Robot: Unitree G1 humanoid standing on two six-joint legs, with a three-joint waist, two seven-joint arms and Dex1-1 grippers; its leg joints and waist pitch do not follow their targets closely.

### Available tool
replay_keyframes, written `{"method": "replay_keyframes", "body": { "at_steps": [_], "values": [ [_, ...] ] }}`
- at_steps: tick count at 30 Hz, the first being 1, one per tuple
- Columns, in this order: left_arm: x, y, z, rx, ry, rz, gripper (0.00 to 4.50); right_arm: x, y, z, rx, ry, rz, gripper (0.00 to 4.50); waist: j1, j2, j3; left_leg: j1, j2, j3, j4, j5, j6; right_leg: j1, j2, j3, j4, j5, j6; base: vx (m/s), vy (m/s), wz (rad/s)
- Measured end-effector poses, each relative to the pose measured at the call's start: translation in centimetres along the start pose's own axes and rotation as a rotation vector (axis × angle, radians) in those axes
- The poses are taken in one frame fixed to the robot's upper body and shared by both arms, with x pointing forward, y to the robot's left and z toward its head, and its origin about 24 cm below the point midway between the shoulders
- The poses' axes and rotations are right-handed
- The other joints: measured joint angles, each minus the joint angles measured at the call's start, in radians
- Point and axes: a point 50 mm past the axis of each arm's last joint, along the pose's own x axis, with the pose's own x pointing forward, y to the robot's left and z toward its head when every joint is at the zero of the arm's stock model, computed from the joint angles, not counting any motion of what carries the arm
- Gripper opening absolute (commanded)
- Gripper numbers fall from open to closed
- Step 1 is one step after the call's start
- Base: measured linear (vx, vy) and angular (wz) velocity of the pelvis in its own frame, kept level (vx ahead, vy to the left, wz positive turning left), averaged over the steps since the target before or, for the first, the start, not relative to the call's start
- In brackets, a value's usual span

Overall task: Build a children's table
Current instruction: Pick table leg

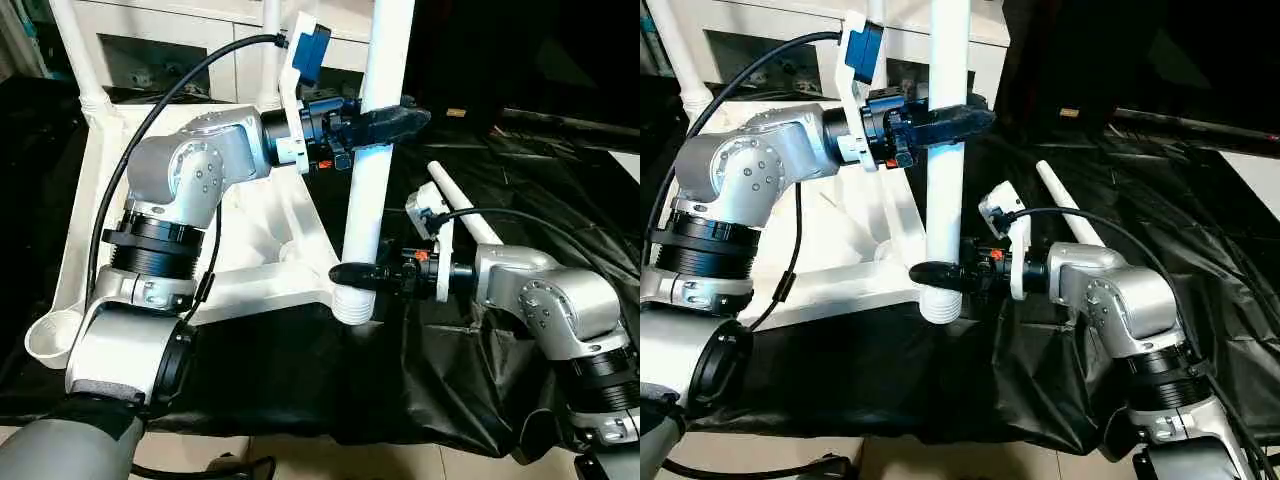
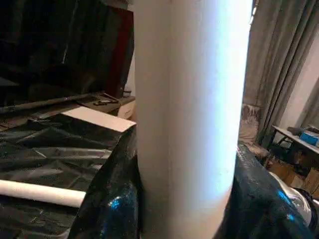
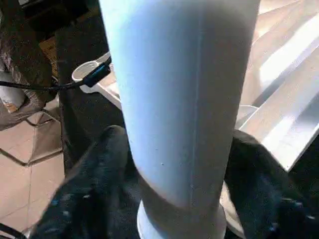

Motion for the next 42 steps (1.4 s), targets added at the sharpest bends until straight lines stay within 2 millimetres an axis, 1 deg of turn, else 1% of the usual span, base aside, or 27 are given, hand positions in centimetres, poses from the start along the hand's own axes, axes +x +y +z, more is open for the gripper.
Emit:
{"method": "replay_keyframes", "body": {
  "at_steps": [1,3,4,5,6,11,16,17,18,20,22,23,25,27,28,29,30,32,34,36,38,40,41,42],
  "values": [
    [0.0,0.0,0.0,0.002,0.000,-0.001,1.70,0.0,0.0,0.0,0.001,0.000,0.000,2.58,0.000,0.000,0.000,0.000,0.000,0.000,0.000,0.000,0.000,0.000,0.000,0.000,0.000,0.000,0.000,0.000,0.000,0.00],
    [0.0,-0.1,0.1,0.004,-0.001,-0.003,1.70,0.0,0.0,0.0,0.003,0.000,0.000,2.55,0.000,0.000,0.000,0.000,0.000,0.000,0.000,0.000,0.000,0.000,0.000,0.000,0.000,0.000,0.000,0.000,0.000,0.00],
    [0.0,-0.1,0.1,0.002,-0.001,-0.003,1.70,0.1,-0.1,-0.1,0.007,-0.002,0.000,2.34,0.000,0.000,0.000,0.000,0.000,0.000,0.000,0.000,0.000,0.000,0.000,0.000,0.000,0.000,0.000,0.000,0.000,0.00],
    [0.0,-0.1,0.0,0.002,0.000,-0.003,1.70,0.2,0.0,-0.1,0.008,-0.003,0.002,2.34,0.000,0.000,0.000,0.000,0.000,0.000,0.000,0.000,0.000,0.000,0.000,0.000,0.000,0.000,0.000,0.000,0.000,0.00],
    [0.0,-0.1,0.0,0.001,0.000,-0.004,1.70,0.2,0.0,-0.1,0.009,-0.004,0.003,2.18,0.000,0.000,0.000,0.000,0.000,0.000,0.000,0.000,0.000,0.000,0.000,0.000,0.000,0.000,0.000,0.000,0.000,0.00],
    [0.1,-0.1,0.0,-0.005,0.003,-0.003,1.70,0.5,0.1,-0.2,0.001,-0.004,0.014,1.96,0.000,0.000,0.000,0.000,0.000,0.000,0.000,0.000,0.000,0.000,0.000,0.000,0.000,0.000,0.000,0.000,0.000,0.00],
    [0.1,-0.1,0.0,-0.011,0.000,0.002,1.70,0.5,0.1,-0.2,0.000,-0.007,0.016,1.93,0.000,0.000,0.000,0.000,0.000,0.000,0.000,0.000,0.000,0.000,0.000,0.000,0.000,0.000,-0.001,0.000,0.000,0.00],
    [0.1,0.0,0.0,-0.019,-0.002,0.004,2.26,0.5,0.1,-0.2,0.000,-0.007,0.016,1.93,0.000,0.000,0.000,0.000,0.000,0.000,0.000,0.000,0.000,0.000,0.000,0.000,0.000,0.001,-0.001,0.000,0.000,0.00],
    [0.0,0.0,-0.1,-0.031,-0.003,0.006,2.40,0.6,0.2,-0.2,0.003,-0.009,0.018,1.93,0.000,0.000,0.000,0.000,0.000,0.000,0.000,0.000,0.000,0.000,0.000,0.000,0.000,0.001,-0.001,0.000,0.000,0.00],
    [0.2,0.0,-0.1,-0.041,-0.016,0.011,2.46,0.8,0.2,-0.3,0.009,-0.024,0.012,1.92,0.000,0.000,0.000,0.000,0.000,0.000,0.000,0.000,0.000,0.000,0.000,0.000,0.000,0.001,-0.001,0.000,0.000,0.00],
    [0.6,0.0,0.1,-0.028,-0.068,0.030,2.75,0.9,0.1,0.0,0.011,-0.057,-0.001,1.91,0.002,0.000,0.000,0.000,0.000,0.000,0.001,0.000,0.000,0.000,0.000,0.000,0.000,0.001,-0.001,0.000,0.000,0.00],
    [0.8,0.0,0.1,-0.019,-0.100,0.040,2.83,0.9,0.1,0.1,0.010,-0.072,-0.011,1.91,0.003,0.000,0.000,0.000,0.000,0.000,0.001,0.000,0.000,0.001,0.000,0.000,0.000,0.001,-0.001,0.000,0.000,0.00],
    [1.1,0.2,0.4,0.004,-0.207,0.080,2.86,0.8,-0.2,0.3,0.019,-0.103,-0.037,1.89,0.002,0.000,0.000,0.000,0.000,0.000,0.001,0.000,0.000,0.001,0.000,0.000,0.000,0.001,-0.002,0.000,0.000,0.00],
    [0.8,0.5,1.0,0.021,-0.317,0.125,2.86,0.6,-0.5,0.4,0.037,-0.131,-0.063,1.88,0.002,0.000,0.000,0.000,0.000,0.000,0.002,0.000,0.000,0.001,0.000,0.000,0.000,0.001,-0.002,0.000,0.000,0.00],
    [0.9,0.6,1.2,-0.022,-0.435,0.153,2.86,0.6,-0.7,0.4,0.050,-0.158,-0.079,1.87,0.002,0.000,0.000,0.000,0.000,0.000,0.002,0.000,0.000,0.001,0.000,0.000,0.000,0.002,-0.003,0.000,0.000,0.00],
    [0.4,0.9,1.5,-0.070,-0.568,0.190,2.86,0.6,-0.8,0.6,0.060,-0.199,-0.096,1.87,0.002,0.000,0.000,0.000,0.000,0.000,0.002,0.000,0.000,0.001,0.000,0.000,0.001,0.002,-0.004,0.000,0.000,0.00],
    [-0.2,1.3,1.2,-0.108,-0.643,0.228,2.86,0.6,-0.9,0.9,0.060,-0.230,-0.106,1.87,0.002,0.000,0.000,0.000,0.000,0.000,0.002,0.000,0.000,0.001,0.000,0.000,0.001,0.002,-0.004,0.000,0.000,0.00],
    [-1.0,1.9,0.6,-0.159,-0.707,0.289,2.86,0.3,-1.1,1.2,0.054,-0.263,-0.134,1.86,0.001,0.000,0.000,0.000,0.000,-0.001,0.002,0.000,0.000,0.001,0.000,-0.001,0.001,0.002,-0.003,0.000,0.000,0.00],
    [-2.5,2.8,0.4,-0.172,-0.743,0.366,2.86,0.0,-1.4,1.5,0.038,-0.290,-0.173,1.86,-0.002,0.000,0.000,0.000,0.000,-0.001,0.002,0.000,0.000,0.000,0.000,-0.001,0.001,0.001,-0.001,0.000,0.000,0.00],
    [-3.9,3.4,0.5,-0.124,-0.722,0.431,2.86,-0.2,-1.6,1.6,0.013,-0.300,-0.215,1.86,-0.004,0.000,0.000,0.000,0.000,-0.001,0.002,0.000,0.000,0.000,0.000,-0.001,0.001,0.000,0.000,0.000,0.000,0.00],
    [-4.7,3.7,0.6,-0.071,-0.693,0.475,2.86,-0.4,-2.0,1.4,0.008,-0.299,-0.249,1.86,-0.003,0.000,0.000,0.000,0.000,-0.001,0.002,0.000,0.000,0.000,0.000,-0.001,0.000,0.000,0.001,0.000,0.000,0.00],
    [-5.2,3.8,-0.1,0.111,-0.476,0.511,2.86,-0.4,-2.6,1.1,-0.012,-0.289,-0.317,1.86,-0.001,0.000,0.000,0.000,0.000,-0.001,0.001,0.000,0.000,0.001,0.000,-0.001,0.000,0.000,0.002,0.000,0.000,0.00],
    [-5.5,3.9,-0.9,0.195,-0.348,0.517,2.86,-0.4,-3.0,0.9,-0.019,-0.282,-0.360,1.86,-0.002,0.000,0.000,0.001,0.000,-0.001,0.001,0.000,0.000,0.001,0.000,0.000,-0.001,-0.001,0.002,0.000,0.000,0.00],
    [-6.1,4.0,-2.5,0.294,-0.159,0.510,2.86,-0.5,-3.6,0.5,-0.020,-0.268,-0.421,1.86,-0.003,0.000,-0.001,0.000,0.000,-0.001,0.000,0.000,0.000,0.001,0.000,0.000,-0.001,-0.001,0.002,0.000,0.000,0.00]
  ]
}}
